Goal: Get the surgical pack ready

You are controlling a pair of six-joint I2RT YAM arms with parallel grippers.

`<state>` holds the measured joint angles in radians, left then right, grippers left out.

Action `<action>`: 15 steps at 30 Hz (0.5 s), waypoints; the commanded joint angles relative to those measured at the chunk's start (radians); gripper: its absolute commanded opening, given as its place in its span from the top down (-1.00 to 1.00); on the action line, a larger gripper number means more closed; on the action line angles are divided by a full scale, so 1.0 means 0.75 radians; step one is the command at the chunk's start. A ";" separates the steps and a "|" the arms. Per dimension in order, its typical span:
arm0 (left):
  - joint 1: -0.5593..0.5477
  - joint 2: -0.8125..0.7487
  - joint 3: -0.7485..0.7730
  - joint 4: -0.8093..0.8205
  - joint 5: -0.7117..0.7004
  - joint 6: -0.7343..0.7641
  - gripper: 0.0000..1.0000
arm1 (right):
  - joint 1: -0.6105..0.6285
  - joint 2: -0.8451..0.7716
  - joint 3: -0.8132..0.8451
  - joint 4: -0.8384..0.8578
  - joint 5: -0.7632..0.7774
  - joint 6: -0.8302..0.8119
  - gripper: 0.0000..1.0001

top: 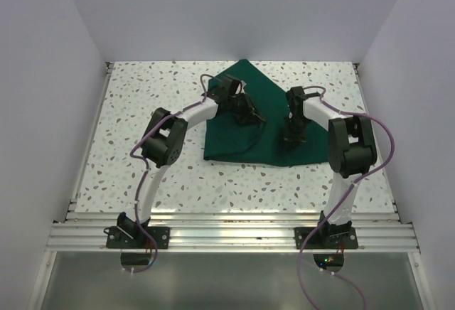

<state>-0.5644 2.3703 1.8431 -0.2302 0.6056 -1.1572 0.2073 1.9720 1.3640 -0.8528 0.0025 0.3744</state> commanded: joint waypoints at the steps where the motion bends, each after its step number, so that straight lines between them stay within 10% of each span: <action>1: -0.019 0.006 0.107 0.001 0.045 0.050 0.64 | 0.012 0.038 0.016 0.055 -0.048 0.018 1.00; 13: 0.039 -0.064 0.077 -0.094 0.015 0.156 0.21 | 0.024 -0.222 0.149 -0.133 -0.054 0.014 1.00; 14: 0.041 -0.060 0.087 -0.094 0.025 0.160 -0.17 | 0.028 -0.230 0.139 -0.129 -0.071 0.022 1.00; 15: 0.043 -0.058 0.099 -0.092 0.033 0.158 -0.98 | 0.042 -0.246 0.131 -0.125 -0.085 0.037 1.00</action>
<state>-0.5449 2.3749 1.8835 -0.2798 0.6136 -1.0660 0.2192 1.8507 1.4429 -0.9123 -0.0120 0.3794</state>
